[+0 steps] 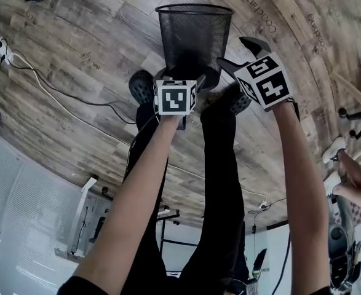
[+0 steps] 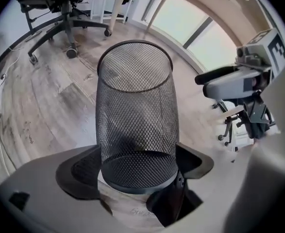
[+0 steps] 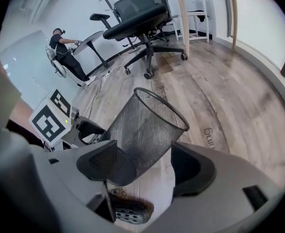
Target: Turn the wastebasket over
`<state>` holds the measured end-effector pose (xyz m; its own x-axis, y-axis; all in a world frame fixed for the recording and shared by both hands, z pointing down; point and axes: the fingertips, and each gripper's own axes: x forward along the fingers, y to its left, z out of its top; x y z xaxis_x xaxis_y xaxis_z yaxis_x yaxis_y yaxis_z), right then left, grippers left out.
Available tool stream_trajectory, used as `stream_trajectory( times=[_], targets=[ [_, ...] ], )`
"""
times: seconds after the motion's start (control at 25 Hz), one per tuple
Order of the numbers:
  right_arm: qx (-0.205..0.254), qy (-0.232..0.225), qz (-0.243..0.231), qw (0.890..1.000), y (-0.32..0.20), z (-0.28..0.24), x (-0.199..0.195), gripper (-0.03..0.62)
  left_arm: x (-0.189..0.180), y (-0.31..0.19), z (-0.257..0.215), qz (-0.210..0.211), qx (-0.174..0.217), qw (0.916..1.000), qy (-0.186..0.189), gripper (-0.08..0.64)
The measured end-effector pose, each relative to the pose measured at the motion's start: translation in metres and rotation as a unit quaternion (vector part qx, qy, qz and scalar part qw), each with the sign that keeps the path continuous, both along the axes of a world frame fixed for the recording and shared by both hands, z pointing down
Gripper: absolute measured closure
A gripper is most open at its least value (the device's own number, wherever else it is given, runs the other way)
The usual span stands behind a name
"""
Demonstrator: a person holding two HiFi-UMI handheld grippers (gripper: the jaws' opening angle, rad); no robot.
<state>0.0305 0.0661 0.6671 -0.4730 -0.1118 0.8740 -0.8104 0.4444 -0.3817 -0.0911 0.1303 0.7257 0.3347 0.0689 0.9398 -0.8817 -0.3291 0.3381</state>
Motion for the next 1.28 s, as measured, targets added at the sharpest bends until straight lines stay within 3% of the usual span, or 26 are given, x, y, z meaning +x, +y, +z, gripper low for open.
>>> stream_trajectory(
  times=[0.12, 0.64, 0.8, 0.96, 1.12, 1.28],
  targets=[
    [0.013, -0.006, -0.018, 1.0, -0.017, -0.005, -0.012, 0.258, 0.002, 0.005, 0.001, -0.012, -0.007, 0.9999, -0.003, 0.092],
    [0.055, -0.013, -0.091, 0.994, -0.073, -0.013, -0.037, 0.258, 0.005, 0.006, 0.009, 0.003, -0.018, 0.9998, -0.001, 0.069],
    [0.061, -0.009, -0.136, 0.989, -0.079, -0.01, -0.045, 0.258, 0.004, 0.006, 0.009, 0.003, -0.018, 0.9998, 0.003, 0.064],
    [0.075, -0.01, -0.21, 0.975, -0.081, -0.005, -0.055, 0.258, 0.005, 0.006, 0.009, 0.002, -0.014, 0.9999, 0.0, 0.064],
    [0.069, 0.015, -0.307, 0.949, -0.074, 0.001, -0.056, 0.258, 0.009, 0.006, 0.007, 0.003, -0.012, 0.9999, -0.006, 0.061],
    [0.063, 0.038, -0.363, 0.929, -0.067, 0.01, -0.052, 0.258, 0.015, 0.008, 0.006, 0.003, -0.005, 0.9998, -0.02, 0.061]
  ],
)
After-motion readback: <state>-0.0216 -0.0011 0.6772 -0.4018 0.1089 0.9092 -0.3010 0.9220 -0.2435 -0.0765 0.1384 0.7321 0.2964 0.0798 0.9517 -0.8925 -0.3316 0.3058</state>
